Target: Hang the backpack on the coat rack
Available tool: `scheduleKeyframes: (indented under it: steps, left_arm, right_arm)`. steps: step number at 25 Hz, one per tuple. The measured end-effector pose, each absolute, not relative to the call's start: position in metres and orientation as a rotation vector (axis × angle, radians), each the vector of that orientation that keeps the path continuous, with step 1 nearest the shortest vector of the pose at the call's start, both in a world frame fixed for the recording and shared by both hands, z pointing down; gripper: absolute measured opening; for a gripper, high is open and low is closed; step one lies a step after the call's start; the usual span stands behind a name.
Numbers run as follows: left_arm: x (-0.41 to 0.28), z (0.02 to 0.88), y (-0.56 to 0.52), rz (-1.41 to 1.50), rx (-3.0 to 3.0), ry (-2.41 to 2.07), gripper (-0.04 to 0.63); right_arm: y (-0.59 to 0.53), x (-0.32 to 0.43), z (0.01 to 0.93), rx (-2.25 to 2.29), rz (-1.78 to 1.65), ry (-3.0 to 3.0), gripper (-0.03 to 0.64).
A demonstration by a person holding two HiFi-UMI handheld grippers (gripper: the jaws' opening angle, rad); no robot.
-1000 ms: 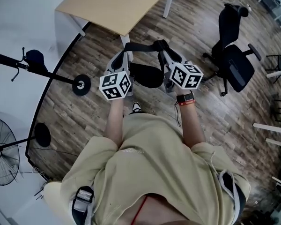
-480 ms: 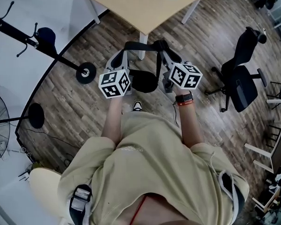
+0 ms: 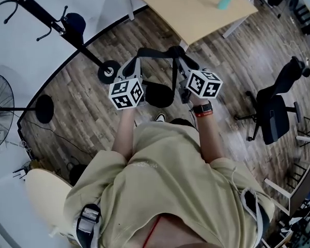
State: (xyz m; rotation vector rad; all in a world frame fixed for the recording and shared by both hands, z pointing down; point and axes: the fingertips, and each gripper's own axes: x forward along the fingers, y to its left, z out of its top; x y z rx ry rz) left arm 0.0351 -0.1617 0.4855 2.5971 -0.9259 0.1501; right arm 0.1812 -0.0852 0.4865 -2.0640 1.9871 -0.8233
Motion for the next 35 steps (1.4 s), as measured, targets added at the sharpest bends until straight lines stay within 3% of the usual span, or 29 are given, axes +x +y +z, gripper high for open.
scheduleKeyframes:
  steps: [35]
  left_arm:
    - [-0.158, 0.436, -0.323, -0.091, 2.113, -1.840, 0.025]
  right_arm:
    - [-0.394, -0.003, 0.449, -1.204, -0.920, 2.719, 0.092]
